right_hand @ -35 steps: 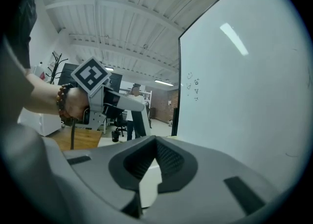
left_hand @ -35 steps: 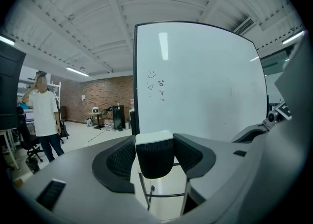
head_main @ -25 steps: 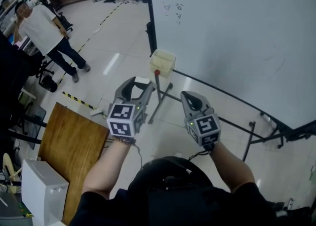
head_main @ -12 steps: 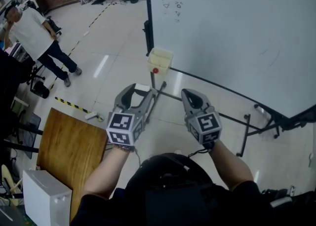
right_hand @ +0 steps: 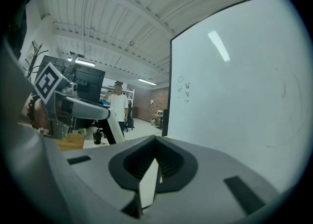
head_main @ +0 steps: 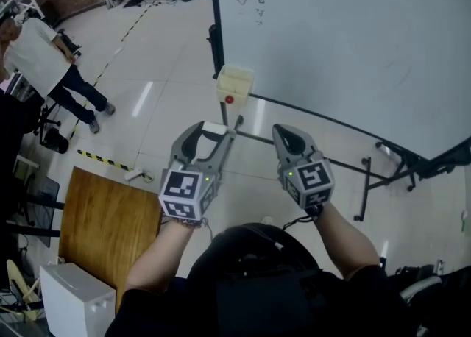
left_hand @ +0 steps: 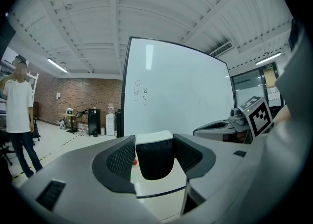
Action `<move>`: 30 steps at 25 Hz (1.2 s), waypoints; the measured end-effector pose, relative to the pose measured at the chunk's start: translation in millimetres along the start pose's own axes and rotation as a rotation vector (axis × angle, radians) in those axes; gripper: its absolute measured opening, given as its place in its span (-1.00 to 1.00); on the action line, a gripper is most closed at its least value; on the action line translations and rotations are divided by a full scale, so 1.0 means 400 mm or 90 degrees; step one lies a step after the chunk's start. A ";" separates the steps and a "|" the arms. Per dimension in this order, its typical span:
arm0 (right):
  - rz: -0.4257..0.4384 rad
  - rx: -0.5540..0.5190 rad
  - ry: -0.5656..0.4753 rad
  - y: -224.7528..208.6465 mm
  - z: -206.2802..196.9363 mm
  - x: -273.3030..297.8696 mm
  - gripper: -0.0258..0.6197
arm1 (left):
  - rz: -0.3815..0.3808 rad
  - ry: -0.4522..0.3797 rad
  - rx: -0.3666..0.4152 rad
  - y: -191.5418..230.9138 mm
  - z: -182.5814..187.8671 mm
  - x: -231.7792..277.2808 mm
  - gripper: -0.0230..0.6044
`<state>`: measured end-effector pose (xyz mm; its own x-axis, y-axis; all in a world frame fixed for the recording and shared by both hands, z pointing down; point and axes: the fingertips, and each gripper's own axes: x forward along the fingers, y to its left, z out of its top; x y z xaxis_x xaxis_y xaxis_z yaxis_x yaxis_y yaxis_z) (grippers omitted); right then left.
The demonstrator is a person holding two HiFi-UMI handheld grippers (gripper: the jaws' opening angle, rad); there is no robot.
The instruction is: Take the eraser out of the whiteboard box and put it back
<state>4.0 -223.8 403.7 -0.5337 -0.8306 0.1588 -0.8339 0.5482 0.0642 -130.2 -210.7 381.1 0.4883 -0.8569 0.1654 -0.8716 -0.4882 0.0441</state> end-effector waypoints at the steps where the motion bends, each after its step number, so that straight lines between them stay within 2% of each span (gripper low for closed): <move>1: -0.005 0.000 0.001 0.002 0.000 -0.003 -0.86 | -0.003 -0.002 0.004 0.001 0.001 -0.003 -0.16; 9: -0.033 -0.004 0.009 0.024 -0.004 -0.029 -0.86 | -0.020 -0.021 0.012 0.010 0.012 -0.028 -0.16; 20: -0.013 -0.008 0.002 -0.014 0.000 -0.055 -0.86 | 0.017 -0.023 0.016 -0.012 0.022 -0.032 -0.16; 30: 0.003 0.001 0.007 -0.025 -0.017 -0.076 -0.86 | 0.032 -0.024 0.019 -0.050 0.014 -0.035 -0.16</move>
<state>29.5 -203.2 404.9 -0.5357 -0.8272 0.1695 -0.8318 0.5515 0.0623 -119.2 -189.8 372.4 0.4458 -0.8857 0.1298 -0.8937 -0.4487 0.0080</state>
